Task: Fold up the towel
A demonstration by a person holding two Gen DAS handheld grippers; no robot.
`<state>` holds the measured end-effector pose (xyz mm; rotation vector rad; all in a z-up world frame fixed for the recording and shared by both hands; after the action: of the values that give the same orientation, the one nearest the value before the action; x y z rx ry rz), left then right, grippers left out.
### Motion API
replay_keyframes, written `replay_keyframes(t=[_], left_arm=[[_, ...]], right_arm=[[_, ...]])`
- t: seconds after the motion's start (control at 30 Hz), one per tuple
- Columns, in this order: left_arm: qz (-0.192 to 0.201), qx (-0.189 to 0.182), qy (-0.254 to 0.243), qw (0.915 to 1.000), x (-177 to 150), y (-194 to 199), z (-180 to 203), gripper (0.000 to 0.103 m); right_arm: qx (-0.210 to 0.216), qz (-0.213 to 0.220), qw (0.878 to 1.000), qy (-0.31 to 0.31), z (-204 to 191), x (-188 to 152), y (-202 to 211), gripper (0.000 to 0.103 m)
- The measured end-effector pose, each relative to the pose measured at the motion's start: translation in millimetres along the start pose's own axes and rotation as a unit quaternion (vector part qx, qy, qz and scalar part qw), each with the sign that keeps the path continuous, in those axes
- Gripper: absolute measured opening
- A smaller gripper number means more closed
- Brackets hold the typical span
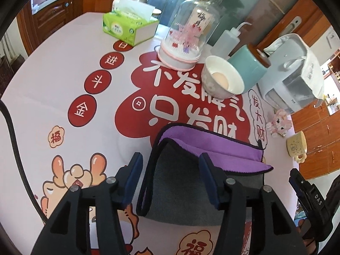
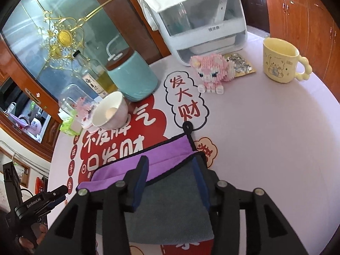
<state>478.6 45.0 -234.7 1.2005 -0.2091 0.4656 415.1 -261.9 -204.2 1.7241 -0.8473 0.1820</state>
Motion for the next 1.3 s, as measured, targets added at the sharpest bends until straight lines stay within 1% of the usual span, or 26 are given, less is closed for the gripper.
replay_keyframes(t=[0.3, 0.4, 0.57, 0.6, 0.67, 0.7, 0.77, 0.83, 0.97, 1.03, 1.1, 1.17, 1.23, 1.3], left_arm=[[0.033, -0.001, -0.027, 0.9991, -19, 47, 9, 0.056], [0.045, 0.007, -0.042, 0.9981, -33, 68, 13, 0.062], [0.065, 0.012, -0.058, 0.9961, -63, 108, 19, 0.063], [0.068, 0.011, -0.061, 0.9958, -72, 117, 20, 0.065], [0.074, 0.012, -0.067, 0.9949, -89, 134, 24, 0.066], [0.078, 0.013, -0.071, 0.9943, -99, 143, 25, 0.067], [0.084, 0.016, -0.073, 0.9937, -121, 160, 27, 0.069], [0.084, 0.013, -0.072, 0.9938, -139, 171, 28, 0.074], [0.085, 0.018, -0.078, 0.9932, -181, 196, 31, 0.080], [0.086, 0.018, -0.081, 0.9929, -202, 208, 32, 0.084], [0.086, 0.016, -0.083, 0.9928, -225, 220, 35, 0.086], [0.085, 0.020, -0.081, 0.9929, -246, 229, 37, 0.087], [0.083, 0.024, -0.080, 0.9931, -267, 237, 39, 0.087], [0.081, 0.030, -0.081, 0.9930, -288, 245, 41, 0.087]], right_arm=[[0.013, 0.017, 1.000, 0.001, -1, -11, 38, 0.045], [0.019, 0.022, 1.000, 0.000, 2, -18, 55, 0.045], [0.031, 0.030, 0.999, 0.002, 6, -36, 93, 0.046], [0.033, 0.032, 0.999, 0.002, 7, -40, 100, 0.048], [0.039, 0.033, 0.999, 0.004, 10, -51, 118, 0.063], [0.042, 0.035, 0.998, 0.005, 11, -56, 127, 0.065], [0.049, 0.036, 0.998, 0.009, 15, -69, 146, 0.073], [0.052, 0.035, 0.998, 0.014, 20, -82, 163, 0.078], [0.054, 0.030, 0.998, 0.023, 31, -108, 189, 0.085], [0.057, 0.023, 0.998, 0.026, 37, -123, 200, 0.087], [0.061, 0.015, 0.998, 0.030, 42, -140, 213, 0.089], [0.066, 0.010, 0.997, 0.036, 46, -155, 224, 0.091], [0.071, 0.004, 0.997, 0.043, 48, -172, 236, 0.098], [0.076, -0.002, 0.996, 0.054, 49, -188, 247, 0.099]])
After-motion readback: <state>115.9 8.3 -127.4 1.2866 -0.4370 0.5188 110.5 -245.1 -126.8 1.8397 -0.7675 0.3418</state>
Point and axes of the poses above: each gripper's, at about its wrist camera, not at the fingertips, and y roughly against the way its jaws point, z to its right, x to its top, the point moved 8 cm from there along -y, roughly the way its jaws point, and after that the axes turned 2 degrees about -x, right-handed, at the moved point
